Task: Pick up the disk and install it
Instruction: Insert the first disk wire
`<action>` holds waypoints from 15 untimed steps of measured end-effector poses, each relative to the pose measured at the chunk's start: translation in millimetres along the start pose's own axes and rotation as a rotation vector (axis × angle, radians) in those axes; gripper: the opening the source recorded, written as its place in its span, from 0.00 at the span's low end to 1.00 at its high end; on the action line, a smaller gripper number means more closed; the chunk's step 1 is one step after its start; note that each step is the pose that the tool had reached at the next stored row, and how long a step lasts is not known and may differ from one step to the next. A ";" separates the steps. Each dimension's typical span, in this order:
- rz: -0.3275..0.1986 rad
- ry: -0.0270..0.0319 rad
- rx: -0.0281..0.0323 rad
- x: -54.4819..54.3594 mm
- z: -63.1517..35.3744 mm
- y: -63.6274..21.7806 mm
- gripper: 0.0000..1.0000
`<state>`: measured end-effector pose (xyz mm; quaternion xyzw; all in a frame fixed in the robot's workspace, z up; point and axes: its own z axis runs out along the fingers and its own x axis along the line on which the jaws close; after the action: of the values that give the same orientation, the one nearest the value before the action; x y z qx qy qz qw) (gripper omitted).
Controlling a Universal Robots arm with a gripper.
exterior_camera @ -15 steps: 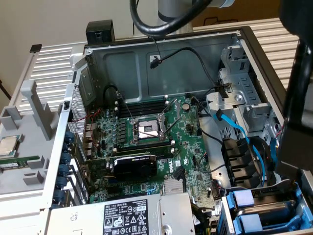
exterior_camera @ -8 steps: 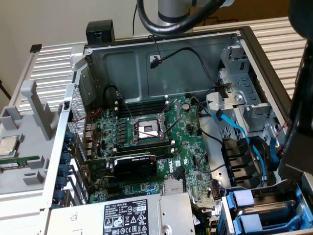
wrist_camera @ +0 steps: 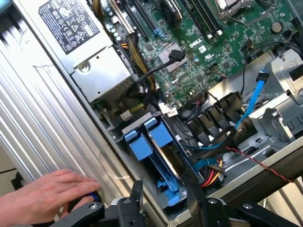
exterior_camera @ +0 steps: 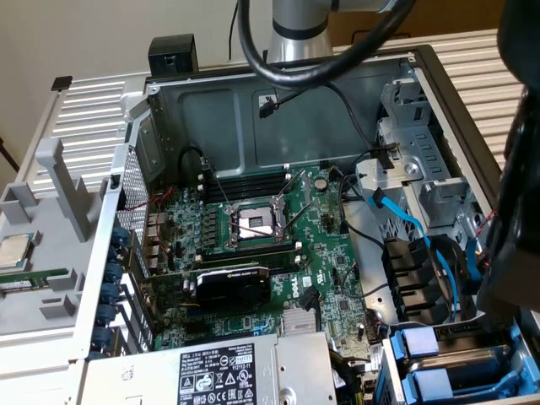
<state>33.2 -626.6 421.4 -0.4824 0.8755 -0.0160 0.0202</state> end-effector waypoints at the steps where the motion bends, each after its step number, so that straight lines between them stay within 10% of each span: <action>1: -0.015 -0.0049 -0.0030 0.0 0.4 0.0 0.50; 15: -0.107 -0.0463 -0.0329 5.3 12.1 -6.7 0.50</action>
<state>36.7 -634.8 409.5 -0.5290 0.8480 0.0085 0.0316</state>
